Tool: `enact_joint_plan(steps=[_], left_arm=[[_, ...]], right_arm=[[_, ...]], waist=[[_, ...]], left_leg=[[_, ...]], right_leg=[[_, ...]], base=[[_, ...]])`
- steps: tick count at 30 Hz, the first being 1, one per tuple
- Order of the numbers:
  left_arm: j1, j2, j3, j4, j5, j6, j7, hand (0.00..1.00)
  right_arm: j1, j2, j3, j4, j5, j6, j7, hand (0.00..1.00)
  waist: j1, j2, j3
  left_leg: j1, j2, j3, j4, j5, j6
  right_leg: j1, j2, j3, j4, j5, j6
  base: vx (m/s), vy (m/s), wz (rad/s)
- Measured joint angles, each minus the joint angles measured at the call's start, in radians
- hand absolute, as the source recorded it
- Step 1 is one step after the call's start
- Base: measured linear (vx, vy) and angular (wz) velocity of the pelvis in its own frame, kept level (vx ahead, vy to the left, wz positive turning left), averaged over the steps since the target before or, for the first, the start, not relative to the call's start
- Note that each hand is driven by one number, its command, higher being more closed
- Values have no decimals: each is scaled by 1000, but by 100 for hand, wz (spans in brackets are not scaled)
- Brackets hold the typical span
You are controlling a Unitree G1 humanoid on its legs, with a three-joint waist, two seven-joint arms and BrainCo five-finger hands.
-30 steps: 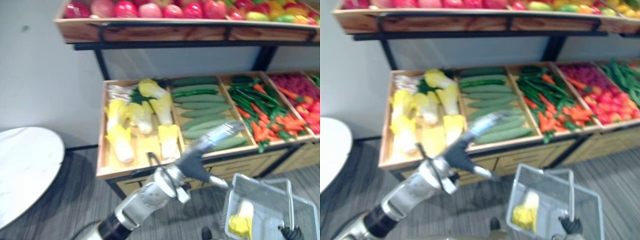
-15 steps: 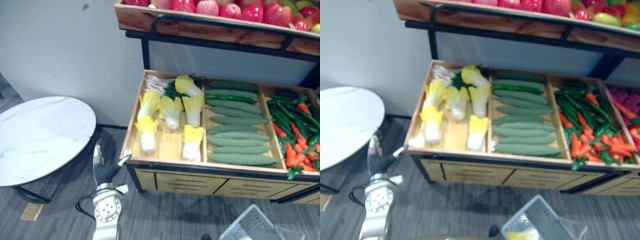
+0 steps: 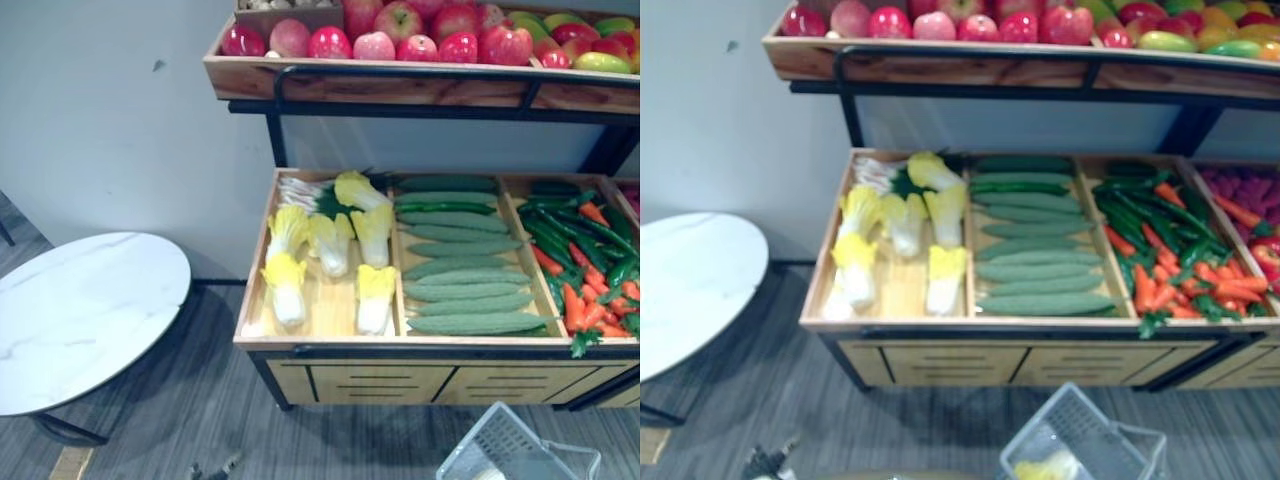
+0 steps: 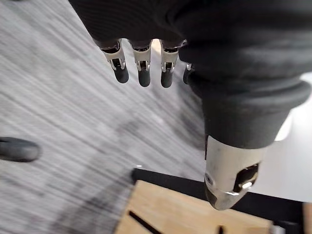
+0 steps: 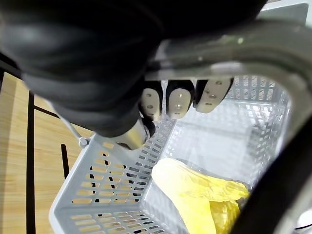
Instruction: Pick vegetable in the basket
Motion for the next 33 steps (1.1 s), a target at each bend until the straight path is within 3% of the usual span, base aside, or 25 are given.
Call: enact_joint_plan(steps=[4,11,17,19,20,22,24,26,30,31,32,33], left_arm=[[5,5,35,76,80,7,-20,0],[-7,31,39,94,100,14,-19,0],[-34,25,-103,96,139,12,-25,0],[-52,29,-130,109,139,11,-28,0],[-59,30,-160,114,139,11,-28,0],[-62,35,-164,114,139,10,-27,0],[-90,41,-187,86,170,-3,-28,0],[-73,52,-204,77,176,-6,-28,0],[-68,79,-209,85,176,-4,-28,0],[-65,77,-198,86,176,-1,-28,0],[-64,76,-190,88,176,1,-29,0],[-56,59,-188,89,177,0,-31,0]], right_arm=[[-32,-4,-25,58,-3,-4,2,100],[-59,-14,-16,95,-3,-5,3,100],[-71,-29,-16,80,1,-9,3,100],[-81,-11,-12,59,2,-25,4,100],[-87,4,26,33,10,-32,3,100],[-93,27,73,-3,12,-37,3,100],[-130,29,94,-15,41,-40,0,100],[-132,15,113,7,50,-45,-18,100],[-139,13,132,27,48,-48,-18,100],[-150,12,132,33,47,-47,-17,100],[-151,6,132,42,45,-47,-15,100],[-151,-1,130,52,40,-45,-15,100]], waist=[[-11,0,-1],[-14,3,19],[-22,9,95],[-26,0,116],[-22,8,128],[-14,26,128],[-13,21,173],[-11,16,179],[-10,-6,177],[-10,-16,177],[-9,-7,175],[-9,5,173]], left_leg=[[17,1,6,-8,-4,-5],[50,1,28,-6,-17,-6],[-42,47,36,311,-192,14],[-62,54,68,358,-218,24],[-80,88,131,393,-248,30],[-82,118,220,367,-231,63],[-57,125,347,314,-185,94],[-1,117,457,255,-148,111],[16,110,594,257,-137,114],[18,121,640,287,-137,113],[20,124,655,292,-135,109],[18,135,672,281,-124,102]], right_leg=[[13,6,8,-13,1,2],[30,10,36,-14,1,1],[-49,10,94,189,-84,10],[-71,11,134,202,-59,16],[-110,44,166,190,28,-17],[-126,76,171,61,226,-25],[-210,34,-85,429,-16,-134],[-143,-29,-269,647,-143,-161],[-52,-110,-347,703,-207,-134],[-55,-106,-362,659,-224,-121],[-52,-83,-365,625,-223,-120],[-37,-29,-340,517,-221,-118]], base=[[53,-10,-5],[8,-12,-13],[-67,28,-18],[-130,113,-69],[-293,201,-130],[-243,178,-159],[-203,154,-139],[-149,135,-133],[-88,-40,-112],[-51,-167,-131],[-78,-214,-136],[-91,-231,-126]])
